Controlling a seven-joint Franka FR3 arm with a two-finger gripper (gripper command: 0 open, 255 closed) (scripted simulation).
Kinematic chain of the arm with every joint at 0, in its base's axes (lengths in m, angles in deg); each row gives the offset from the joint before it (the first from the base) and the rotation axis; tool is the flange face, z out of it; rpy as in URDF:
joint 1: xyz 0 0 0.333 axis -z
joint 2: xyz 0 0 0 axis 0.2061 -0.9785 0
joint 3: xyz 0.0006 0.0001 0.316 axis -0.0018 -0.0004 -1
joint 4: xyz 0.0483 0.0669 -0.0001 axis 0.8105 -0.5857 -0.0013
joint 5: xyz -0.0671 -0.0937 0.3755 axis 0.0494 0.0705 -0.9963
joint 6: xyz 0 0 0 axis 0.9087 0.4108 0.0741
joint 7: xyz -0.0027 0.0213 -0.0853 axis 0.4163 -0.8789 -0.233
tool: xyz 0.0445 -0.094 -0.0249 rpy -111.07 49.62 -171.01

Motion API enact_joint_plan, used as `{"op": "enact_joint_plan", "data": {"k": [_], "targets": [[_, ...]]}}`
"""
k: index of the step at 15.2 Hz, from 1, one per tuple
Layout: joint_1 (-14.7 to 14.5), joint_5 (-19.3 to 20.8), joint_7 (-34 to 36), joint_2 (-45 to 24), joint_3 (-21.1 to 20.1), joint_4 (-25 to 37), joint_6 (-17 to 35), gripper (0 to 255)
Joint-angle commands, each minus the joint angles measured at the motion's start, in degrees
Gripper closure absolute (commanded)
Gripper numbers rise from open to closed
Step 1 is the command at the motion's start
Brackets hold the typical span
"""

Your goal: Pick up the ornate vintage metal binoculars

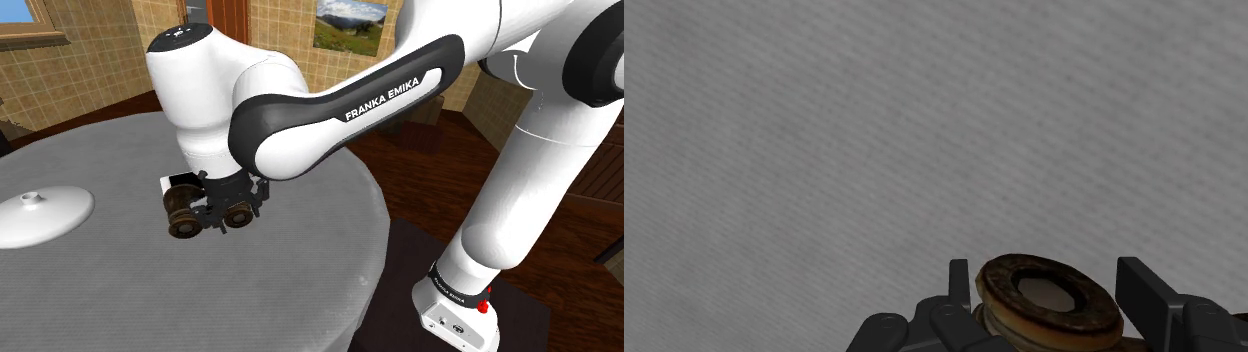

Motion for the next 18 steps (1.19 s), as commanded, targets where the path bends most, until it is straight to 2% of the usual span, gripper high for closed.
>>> {"op": "enact_joint_plan", "data": {"k": [1,18], "targets": [[-0.01,0.01,0.03,-0.08,0.00,-0.02,0.07,255],[0.41,-3.30,-3.88,3.31,-0.08,9.04,-10.56,255]]}}
